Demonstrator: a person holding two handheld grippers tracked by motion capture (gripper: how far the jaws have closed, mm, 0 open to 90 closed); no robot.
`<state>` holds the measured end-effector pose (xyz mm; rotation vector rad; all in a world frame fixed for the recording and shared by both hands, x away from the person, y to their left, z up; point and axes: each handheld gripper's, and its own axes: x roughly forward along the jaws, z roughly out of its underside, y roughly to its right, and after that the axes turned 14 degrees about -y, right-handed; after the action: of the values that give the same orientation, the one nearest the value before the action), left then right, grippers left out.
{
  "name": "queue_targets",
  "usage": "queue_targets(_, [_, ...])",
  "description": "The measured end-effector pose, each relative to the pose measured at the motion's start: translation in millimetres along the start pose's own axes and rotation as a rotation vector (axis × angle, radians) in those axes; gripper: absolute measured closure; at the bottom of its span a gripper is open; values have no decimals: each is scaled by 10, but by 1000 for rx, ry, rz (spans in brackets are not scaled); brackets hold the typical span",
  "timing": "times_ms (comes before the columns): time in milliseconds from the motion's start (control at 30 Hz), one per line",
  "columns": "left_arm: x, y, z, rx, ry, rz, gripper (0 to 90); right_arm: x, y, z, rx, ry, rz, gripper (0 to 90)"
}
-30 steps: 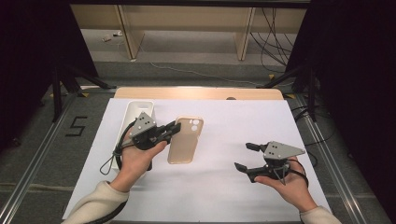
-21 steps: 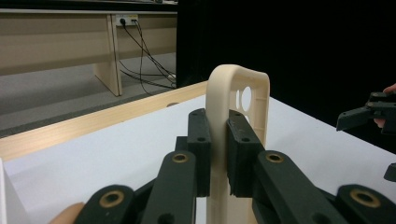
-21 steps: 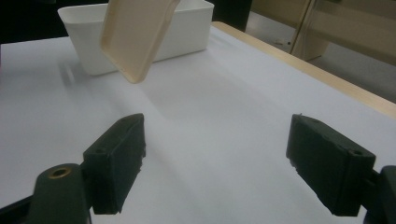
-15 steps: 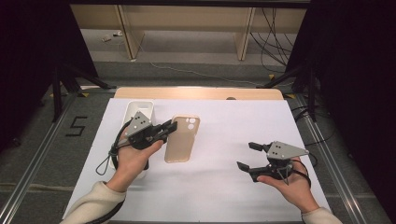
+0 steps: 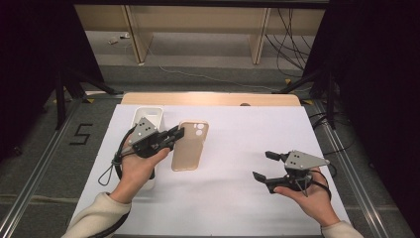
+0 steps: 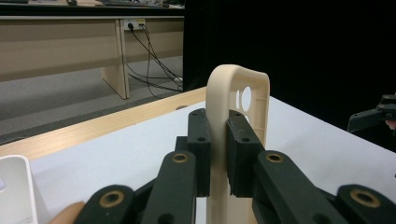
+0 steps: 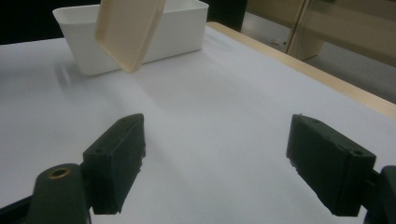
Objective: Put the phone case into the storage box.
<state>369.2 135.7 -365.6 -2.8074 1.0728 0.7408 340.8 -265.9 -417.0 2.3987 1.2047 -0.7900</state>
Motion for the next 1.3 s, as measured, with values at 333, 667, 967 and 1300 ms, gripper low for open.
queue_targets(333, [-38, -40, -26, 9, 9, -11, 814, -6, 9, 8, 3, 2, 3, 208])
queue_targets(667, [-68, -85, -45, 5, 19, -22, 814, -5, 14, 12, 5, 3, 4, 205])
queue_targets(967, [-79, -138, -68, 4, 23, -34, 814, -2, 21, 16, 8, 5, 5, 205])
queue_targets(1300, [-112, -194, -116, -1, 34, -44, 814, -1, 20, 18, 12, 5, 4, 205])
